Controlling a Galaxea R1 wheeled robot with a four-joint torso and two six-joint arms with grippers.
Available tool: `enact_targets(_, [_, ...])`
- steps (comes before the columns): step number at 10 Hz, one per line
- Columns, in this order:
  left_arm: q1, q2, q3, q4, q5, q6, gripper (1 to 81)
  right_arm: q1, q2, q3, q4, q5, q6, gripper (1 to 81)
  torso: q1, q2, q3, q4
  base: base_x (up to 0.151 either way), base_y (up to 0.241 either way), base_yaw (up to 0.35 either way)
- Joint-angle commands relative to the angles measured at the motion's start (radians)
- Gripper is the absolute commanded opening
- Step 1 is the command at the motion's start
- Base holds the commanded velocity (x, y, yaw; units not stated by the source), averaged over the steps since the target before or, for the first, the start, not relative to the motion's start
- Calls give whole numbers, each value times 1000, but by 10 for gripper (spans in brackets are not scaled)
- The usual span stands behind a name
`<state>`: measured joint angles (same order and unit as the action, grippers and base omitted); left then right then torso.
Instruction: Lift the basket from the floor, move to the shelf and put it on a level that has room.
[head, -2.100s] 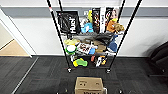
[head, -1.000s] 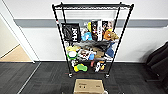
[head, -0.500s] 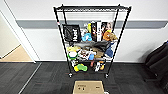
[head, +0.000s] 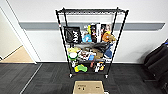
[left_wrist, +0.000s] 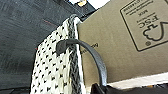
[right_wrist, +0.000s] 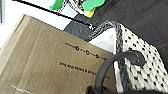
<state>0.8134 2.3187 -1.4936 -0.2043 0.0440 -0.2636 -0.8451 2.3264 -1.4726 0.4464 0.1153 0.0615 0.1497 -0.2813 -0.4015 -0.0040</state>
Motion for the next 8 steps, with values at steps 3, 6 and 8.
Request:
enact_targets(3, [-107,-10,69,-24,11,-9,10,97,-9,71,0,-55,-2,10,-99,151,9,0,0,0,0])
enact_targets(6, [-95,-11,65,-23,11,-8,10,91,-9,71,0,-55,-2,10,-98,147,10,0,0,0,0])
enact_targets(8, [-72,-18,64,-21,11,-6,10,80,-8,74,0,-46,-6,10,-108,162,10,0,0,0,0])
